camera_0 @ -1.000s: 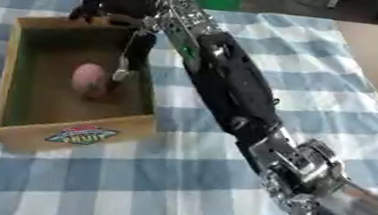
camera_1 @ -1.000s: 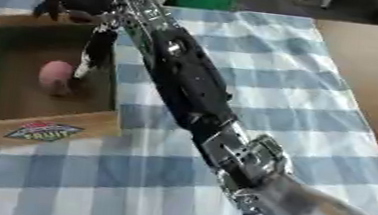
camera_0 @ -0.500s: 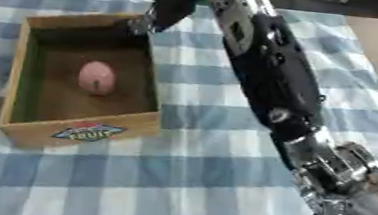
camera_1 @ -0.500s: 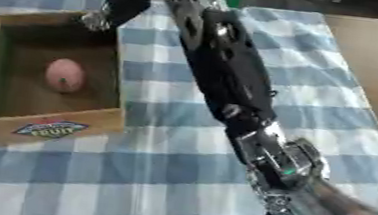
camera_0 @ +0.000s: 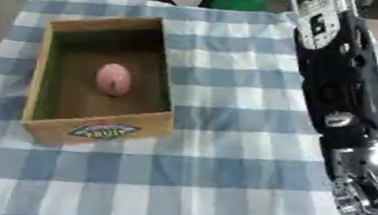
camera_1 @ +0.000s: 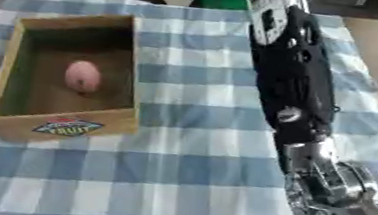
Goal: Pick up objects on the table and place them in the box.
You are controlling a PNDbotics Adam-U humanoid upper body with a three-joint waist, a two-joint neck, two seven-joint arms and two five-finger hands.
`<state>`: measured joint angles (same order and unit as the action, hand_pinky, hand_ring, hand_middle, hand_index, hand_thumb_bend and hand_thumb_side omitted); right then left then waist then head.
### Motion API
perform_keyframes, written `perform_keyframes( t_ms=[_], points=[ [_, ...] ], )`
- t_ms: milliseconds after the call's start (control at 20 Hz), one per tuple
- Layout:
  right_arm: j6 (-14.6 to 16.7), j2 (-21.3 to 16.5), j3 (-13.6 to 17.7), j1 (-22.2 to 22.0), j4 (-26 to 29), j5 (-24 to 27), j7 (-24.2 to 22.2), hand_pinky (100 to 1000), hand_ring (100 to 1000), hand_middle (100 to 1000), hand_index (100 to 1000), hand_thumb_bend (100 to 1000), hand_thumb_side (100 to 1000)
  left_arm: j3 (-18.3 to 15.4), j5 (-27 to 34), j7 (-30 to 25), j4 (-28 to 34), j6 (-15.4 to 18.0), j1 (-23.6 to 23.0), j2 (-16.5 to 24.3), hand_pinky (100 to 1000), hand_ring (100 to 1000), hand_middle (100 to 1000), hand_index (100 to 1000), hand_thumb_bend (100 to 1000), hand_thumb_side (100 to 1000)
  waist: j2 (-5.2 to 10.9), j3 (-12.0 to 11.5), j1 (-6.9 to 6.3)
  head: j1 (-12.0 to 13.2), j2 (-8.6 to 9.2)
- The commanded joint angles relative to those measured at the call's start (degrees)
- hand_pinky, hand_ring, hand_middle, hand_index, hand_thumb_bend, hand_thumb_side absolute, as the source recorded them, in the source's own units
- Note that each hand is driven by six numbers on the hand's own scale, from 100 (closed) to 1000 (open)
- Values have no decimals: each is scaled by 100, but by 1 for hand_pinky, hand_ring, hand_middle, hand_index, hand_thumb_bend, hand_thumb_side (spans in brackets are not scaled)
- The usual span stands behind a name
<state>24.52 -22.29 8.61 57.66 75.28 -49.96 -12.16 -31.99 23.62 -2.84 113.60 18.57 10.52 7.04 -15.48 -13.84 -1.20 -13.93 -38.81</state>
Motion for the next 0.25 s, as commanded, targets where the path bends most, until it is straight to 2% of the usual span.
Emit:
perform_keyframes(
  t_ms=[50,150,250],
  points=[
    [-292,-317,87,-38,291,325,35,985,1000,708,934,167,1000,-68,-56,22,100,-15,-10,121,468,408,547,793,175,589,145,48,-17,115,-73],
    [-483,-421,88,-203,442,517,72,1000,1000,765,949,100,1000,-81,-78,29,100,-27,-35,126,469,408,547,794,176,588,171,117,-15,189,-87],
    [-664,-496,25,-389,613,698,153,1000,1000,813,962,100,1000,-95,-104,35,100,-37,-63,129,469,407,547,795,175,586,195,182,-9,257,-102]
  ],
)
